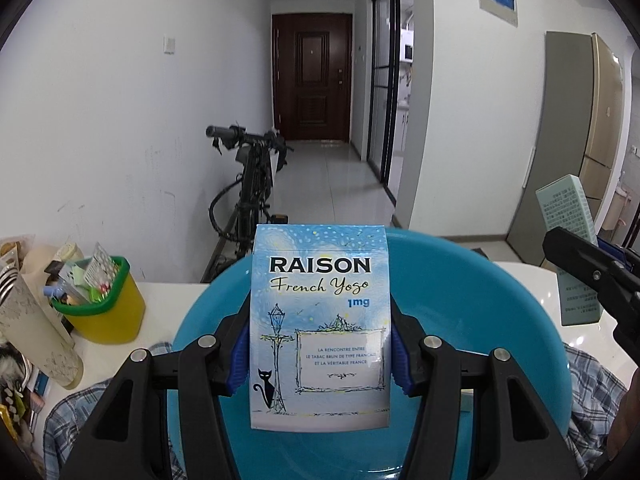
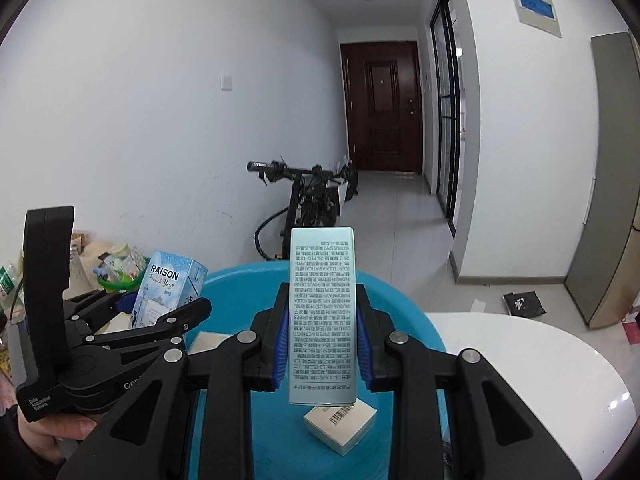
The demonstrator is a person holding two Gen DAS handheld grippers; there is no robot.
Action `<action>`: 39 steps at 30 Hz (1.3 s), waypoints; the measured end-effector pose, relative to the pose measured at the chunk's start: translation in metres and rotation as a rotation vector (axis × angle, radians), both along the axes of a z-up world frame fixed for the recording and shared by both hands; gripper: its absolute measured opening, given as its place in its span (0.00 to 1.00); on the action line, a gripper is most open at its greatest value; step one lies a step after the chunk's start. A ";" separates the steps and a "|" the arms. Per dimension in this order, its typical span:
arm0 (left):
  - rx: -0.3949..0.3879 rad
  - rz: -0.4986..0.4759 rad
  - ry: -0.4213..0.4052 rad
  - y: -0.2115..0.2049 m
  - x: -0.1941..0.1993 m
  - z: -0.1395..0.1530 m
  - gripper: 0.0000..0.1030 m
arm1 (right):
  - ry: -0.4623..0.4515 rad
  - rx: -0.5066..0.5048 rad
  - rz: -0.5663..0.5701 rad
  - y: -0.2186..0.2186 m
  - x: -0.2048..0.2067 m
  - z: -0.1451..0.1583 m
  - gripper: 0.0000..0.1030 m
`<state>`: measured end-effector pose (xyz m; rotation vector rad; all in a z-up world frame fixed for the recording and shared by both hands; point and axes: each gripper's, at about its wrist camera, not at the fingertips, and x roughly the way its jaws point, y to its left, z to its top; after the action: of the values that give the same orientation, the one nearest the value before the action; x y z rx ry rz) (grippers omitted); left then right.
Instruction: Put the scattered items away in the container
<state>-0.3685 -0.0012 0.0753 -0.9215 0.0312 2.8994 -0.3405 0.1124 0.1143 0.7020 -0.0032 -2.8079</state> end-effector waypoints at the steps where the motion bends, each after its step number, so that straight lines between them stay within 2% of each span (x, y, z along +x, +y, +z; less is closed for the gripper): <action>1: -0.002 0.000 -0.008 0.000 -0.001 -0.002 0.56 | -0.012 0.012 -0.005 -0.001 -0.001 -0.002 0.26; 20: -0.061 0.015 -0.145 0.001 -0.016 -0.021 0.56 | -0.231 0.105 0.018 -0.013 -0.020 -0.052 0.26; 29: -0.073 0.002 -0.197 -0.002 -0.020 -0.028 0.56 | -0.273 0.119 0.021 -0.008 -0.026 -0.060 0.26; 39: -0.089 0.004 -0.213 -0.007 -0.024 -0.031 0.56 | -0.296 0.123 0.015 -0.004 -0.026 -0.065 0.26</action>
<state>-0.3924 -0.0078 0.0440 -1.2415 0.1436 2.8060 -0.3661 0.1079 0.0496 1.1350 0.1218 -2.6803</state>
